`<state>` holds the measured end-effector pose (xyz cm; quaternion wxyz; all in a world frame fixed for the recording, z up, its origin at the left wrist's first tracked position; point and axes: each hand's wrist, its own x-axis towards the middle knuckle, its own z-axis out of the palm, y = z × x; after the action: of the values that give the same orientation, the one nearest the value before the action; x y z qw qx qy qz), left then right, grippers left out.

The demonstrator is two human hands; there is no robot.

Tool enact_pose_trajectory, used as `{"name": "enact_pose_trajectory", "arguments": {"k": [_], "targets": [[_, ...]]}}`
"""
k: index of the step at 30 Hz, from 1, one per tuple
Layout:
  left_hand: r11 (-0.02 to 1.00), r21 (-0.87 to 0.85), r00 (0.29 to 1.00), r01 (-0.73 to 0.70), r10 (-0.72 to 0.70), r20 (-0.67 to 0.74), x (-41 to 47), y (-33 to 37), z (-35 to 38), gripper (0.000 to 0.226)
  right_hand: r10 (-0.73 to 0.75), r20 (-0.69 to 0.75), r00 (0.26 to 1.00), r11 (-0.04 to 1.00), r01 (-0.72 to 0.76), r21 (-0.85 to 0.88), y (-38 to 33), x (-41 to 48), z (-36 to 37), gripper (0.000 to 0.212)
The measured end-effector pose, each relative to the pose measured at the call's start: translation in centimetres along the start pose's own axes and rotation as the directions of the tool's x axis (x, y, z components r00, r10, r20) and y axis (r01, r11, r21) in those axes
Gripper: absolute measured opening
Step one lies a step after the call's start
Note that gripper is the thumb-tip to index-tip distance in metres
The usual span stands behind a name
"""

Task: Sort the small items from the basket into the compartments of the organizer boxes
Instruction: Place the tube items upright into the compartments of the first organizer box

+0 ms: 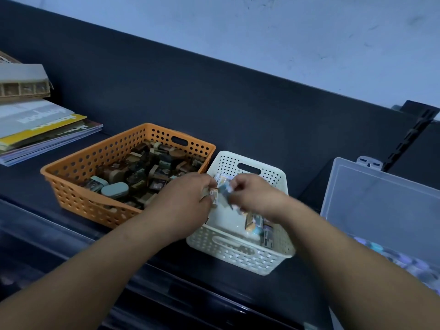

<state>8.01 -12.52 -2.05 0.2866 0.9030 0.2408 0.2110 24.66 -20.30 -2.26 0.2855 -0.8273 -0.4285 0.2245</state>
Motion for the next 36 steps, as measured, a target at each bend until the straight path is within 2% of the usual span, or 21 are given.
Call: {"name": "enact_pose_trajectory", "arguments": {"k": [1,2,4,6,8,12,14,17,20,25,27,30,33,36], "targets": [[0.999,-0.046,1.000,0.021,-0.021,-0.003,0.1,0.0,0.0,0.033,0.055,-0.014,0.998,0.965,-0.050,0.256,0.0,-0.4,-1.0,0.006],[0.995,-0.092,0.999,0.039,-0.040,-0.007,0.1,0.0,0.0,0.033,0.095,-0.001,0.995,0.871,-0.083,0.485,-0.2,-0.9,-1.9,0.008],[0.990,-0.132,0.998,0.052,-0.056,-0.028,0.0,0.3,0.1,0.034,0.095,0.074,0.993,0.613,-0.117,0.781,-0.5,-2.3,-3.4,0.016],[0.990,-0.137,0.997,0.025,-0.034,-0.066,-0.1,1.5,0.3,0.032,0.037,0.129,0.991,0.457,-0.132,0.880,-0.7,-4.0,-4.4,0.022],[0.976,-0.217,0.998,-0.013,-0.002,-0.068,-0.4,3.1,0.8,0.026,-0.022,0.148,0.989,0.380,-0.129,0.916,-0.8,-5.6,-5.1,0.018],[0.861,-0.506,0.997,0.057,-0.021,0.077,-0.8,7.2,2.4,0.014,-0.111,0.112,0.988,0.236,-0.083,0.968,0.2,-8.8,-6.4,0.022],[0.801,-0.591,0.992,0.096,-0.029,0.121,-1.1,9.0,3.3,0.011,-0.130,0.093,0.987,0.192,-0.067,0.979,1.1,-10.3,-7.1,0.025],[0.752,-0.650,0.988,0.111,-0.014,0.152,-1.5,11.5,4.9,0.011,-0.118,0.063,0.991,0.172,-0.042,0.984,2.9,-12.8,-8.6,0.022],[0.717,-0.686,0.987,0.124,-0.020,0.157,-1.7,13.9,6.4,0.010,-0.041,0.015,0.999,0.155,-0.009,0.988,5.3,-15.0,-10.5,0.023],[0.678,-0.720,0.986,0.147,-0.041,0.162,-1.7,18.4,9.4,0.002,0.092,-0.026,0.995,0.045,0.022,0.999,9.7,-19.0,-13.9,0.031],[0.680,-0.720,0.986,0.141,-0.032,0.163,-1.9,20.3,10.7,0.003,0.146,-0.050,0.988,0.078,0.039,0.996,11.4,-20.8,-15.2,0.022],[0.692,-0.712,0.986,0.119,0.001,0.165,-2.4,22.8,12.3,0.004,0.165,-0.095,0.982,0.196,0.061,0.979,13.5,-23.3,-16.7,0.014],[0.699,-0.709,0.985,0.098,0.035,0.170,-2.8,25.2,13.6,0.006,0.152,-0.141,0.978,0.309,0.088,0.947,15.7,-25.8,-18.0,0.020],[0.715,-0.694,0.980,0.086,0.065,0.189,-3.3,27.5,15.2,0.006,0.199,-0.179,0.963,0.380,0.093,0.920,17.8,-28.2,-18.9,0.018]]}}
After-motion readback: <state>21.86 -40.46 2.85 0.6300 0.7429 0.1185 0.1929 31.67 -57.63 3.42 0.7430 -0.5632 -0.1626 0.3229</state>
